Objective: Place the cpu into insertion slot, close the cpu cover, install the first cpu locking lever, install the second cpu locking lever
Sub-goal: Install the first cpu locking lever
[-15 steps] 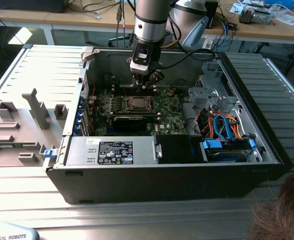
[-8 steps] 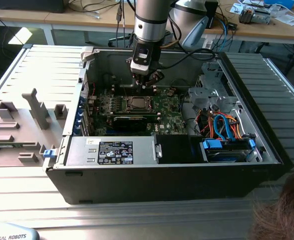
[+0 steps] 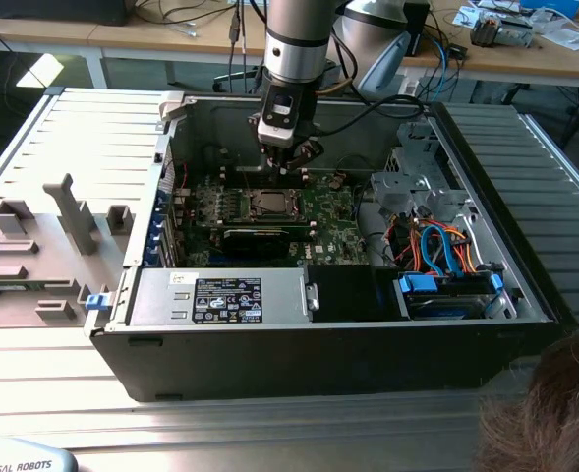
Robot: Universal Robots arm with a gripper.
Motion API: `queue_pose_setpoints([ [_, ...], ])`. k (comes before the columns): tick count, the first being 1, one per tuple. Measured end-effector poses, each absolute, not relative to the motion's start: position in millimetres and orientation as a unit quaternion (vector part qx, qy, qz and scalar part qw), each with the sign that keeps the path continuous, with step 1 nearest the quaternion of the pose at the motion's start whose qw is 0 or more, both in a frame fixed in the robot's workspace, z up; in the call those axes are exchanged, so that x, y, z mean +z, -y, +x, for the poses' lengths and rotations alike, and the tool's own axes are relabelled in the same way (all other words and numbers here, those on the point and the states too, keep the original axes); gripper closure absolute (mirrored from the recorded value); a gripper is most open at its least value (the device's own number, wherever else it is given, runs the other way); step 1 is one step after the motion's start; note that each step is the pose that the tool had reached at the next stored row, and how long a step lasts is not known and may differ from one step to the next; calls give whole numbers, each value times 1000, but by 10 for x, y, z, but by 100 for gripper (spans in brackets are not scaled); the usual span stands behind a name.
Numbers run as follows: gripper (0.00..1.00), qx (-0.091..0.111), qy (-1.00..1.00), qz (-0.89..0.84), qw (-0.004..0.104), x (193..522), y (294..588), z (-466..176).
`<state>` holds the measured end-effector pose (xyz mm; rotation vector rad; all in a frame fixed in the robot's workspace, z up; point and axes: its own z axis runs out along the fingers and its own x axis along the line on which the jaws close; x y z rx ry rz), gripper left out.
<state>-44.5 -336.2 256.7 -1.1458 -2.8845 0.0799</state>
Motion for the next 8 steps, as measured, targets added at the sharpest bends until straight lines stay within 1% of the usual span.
queue_pose_setpoints([
  [8,89,26,931,-364,18,2567,3362,-445],
])
